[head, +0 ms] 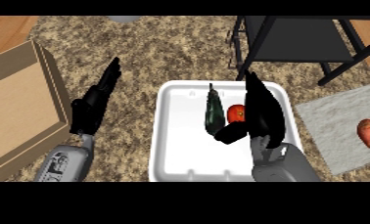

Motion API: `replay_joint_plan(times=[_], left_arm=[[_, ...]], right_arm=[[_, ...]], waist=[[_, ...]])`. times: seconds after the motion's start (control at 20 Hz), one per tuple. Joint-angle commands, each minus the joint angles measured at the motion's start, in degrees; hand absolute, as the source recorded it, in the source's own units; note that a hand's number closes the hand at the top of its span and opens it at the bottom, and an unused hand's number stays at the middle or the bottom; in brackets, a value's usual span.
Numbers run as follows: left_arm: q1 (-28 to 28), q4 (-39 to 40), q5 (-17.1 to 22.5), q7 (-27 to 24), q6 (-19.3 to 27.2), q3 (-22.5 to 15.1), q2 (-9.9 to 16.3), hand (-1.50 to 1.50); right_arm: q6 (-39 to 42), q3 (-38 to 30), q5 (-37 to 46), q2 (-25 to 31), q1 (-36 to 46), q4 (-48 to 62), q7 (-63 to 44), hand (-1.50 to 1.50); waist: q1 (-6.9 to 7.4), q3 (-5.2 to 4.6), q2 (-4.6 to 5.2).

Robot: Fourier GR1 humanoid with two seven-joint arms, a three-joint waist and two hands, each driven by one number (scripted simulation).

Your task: Pick the tomato from the tray and place it in the tiered shelf

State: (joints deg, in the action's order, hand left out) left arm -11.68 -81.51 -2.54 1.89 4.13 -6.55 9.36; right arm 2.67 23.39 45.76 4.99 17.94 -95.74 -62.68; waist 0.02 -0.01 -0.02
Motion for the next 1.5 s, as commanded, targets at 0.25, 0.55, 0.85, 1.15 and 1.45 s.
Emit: replay_joint_plan(times=[0.25,0.55,0.85,1.15,1.45], left_arm=[[2.69,-0.65,-1.51,-1.36,-1.31,0.99,-0.39,0.0],[3.3,-4.49,-0.81,0.65,-3.54,2.93,0.37,0.0],[1.13,-2.82,-4.37,2.07,-0.62,0.46,-4.39,0.0],[5.25,-6.59,-3.28,0.62,-4.34,2.51,-2.36,0.0],[2.65,-3.94,-4.66,1.78,-3.48,2.86,-3.91,0.0]], right_arm=[[4.74,-4.8,2.79,-1.64,-0.17,1.5,-1.97,-1.5],[-0.08,-4.87,5.51,-4.88,-2.86,7.07,3.21,-1.5],[-0.43,-5.8,6.63,-4.83,-6.25,8.92,7.5,-1.5],[-2.15,-8.19,5.94,-4.97,-5.35,13.38,11.23,-1.5],[4.47,-5.34,5.47,-3.84,-5.96,11.04,9.53,1.5]], waist=[[0.08,0.0,-0.03],[0.17,0.02,-0.02],[0.0,0.02,-0.01],[0.14,0.02,-0.02],[-0.03,0.01,-0.02]])
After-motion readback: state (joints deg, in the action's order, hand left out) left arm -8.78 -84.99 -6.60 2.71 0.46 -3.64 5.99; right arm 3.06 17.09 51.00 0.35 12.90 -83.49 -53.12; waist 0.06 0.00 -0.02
